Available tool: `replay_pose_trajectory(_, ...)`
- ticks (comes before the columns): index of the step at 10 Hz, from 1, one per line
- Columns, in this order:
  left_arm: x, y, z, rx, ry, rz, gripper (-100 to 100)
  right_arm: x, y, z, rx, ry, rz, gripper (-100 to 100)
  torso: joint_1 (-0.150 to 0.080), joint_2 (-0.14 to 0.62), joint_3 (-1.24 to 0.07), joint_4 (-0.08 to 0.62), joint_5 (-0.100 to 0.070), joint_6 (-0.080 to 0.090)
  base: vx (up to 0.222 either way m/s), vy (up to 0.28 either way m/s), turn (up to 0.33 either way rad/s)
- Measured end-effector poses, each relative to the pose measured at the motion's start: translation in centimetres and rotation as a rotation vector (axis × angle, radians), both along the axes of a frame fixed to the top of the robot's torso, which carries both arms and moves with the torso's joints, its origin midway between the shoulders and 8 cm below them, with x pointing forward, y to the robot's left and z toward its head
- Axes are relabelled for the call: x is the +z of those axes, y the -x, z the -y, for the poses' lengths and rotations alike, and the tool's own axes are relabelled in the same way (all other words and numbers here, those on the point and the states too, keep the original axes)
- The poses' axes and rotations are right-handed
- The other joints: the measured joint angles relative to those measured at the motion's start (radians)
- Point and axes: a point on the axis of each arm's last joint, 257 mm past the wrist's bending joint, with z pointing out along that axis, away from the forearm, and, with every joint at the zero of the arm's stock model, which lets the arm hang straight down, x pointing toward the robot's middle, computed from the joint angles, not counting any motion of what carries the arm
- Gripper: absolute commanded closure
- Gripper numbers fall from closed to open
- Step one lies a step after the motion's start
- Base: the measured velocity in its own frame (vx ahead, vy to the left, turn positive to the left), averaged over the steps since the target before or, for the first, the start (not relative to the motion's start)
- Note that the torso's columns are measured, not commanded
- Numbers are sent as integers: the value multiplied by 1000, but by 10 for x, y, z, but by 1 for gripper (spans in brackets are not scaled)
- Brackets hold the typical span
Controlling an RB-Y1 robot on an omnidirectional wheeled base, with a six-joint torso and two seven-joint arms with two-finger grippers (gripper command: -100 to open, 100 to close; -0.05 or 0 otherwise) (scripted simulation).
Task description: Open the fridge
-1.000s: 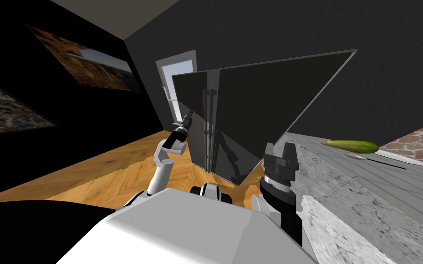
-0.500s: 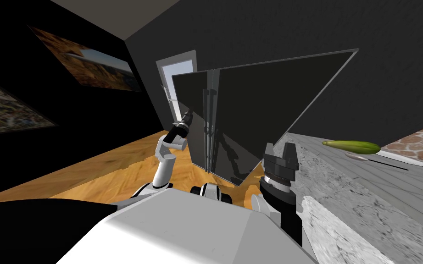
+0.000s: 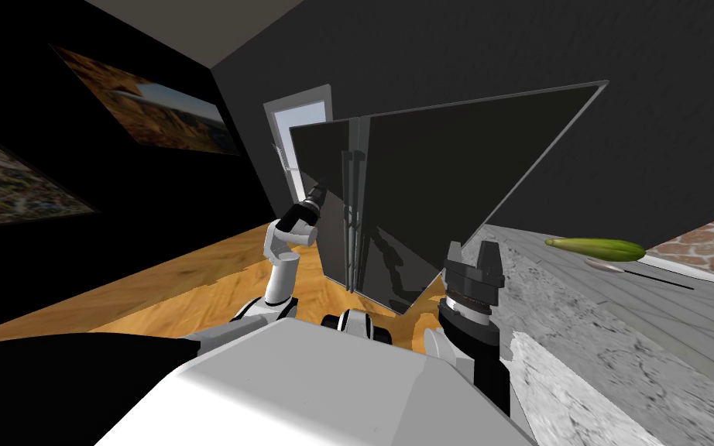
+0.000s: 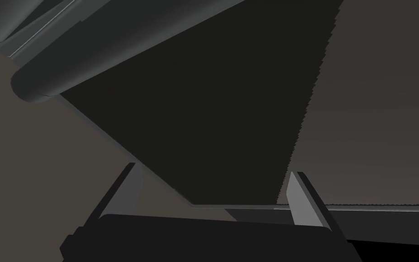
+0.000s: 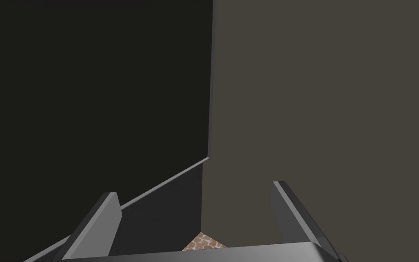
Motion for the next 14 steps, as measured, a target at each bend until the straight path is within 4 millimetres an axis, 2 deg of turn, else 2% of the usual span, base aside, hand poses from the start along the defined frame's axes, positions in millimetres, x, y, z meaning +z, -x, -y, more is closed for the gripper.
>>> replay_pose_trajectory(10,34,-18,12,25,-17,-87,-100,0,0,0,0,0,0,0,0,0,0,0,0,0,5,-7,5)
replay_pose_trajectory(14,39,-22,17,27,-20,-134,-100,0,0,0,0,0,0,0,0,0,0,0,0,0,3,-6,7)
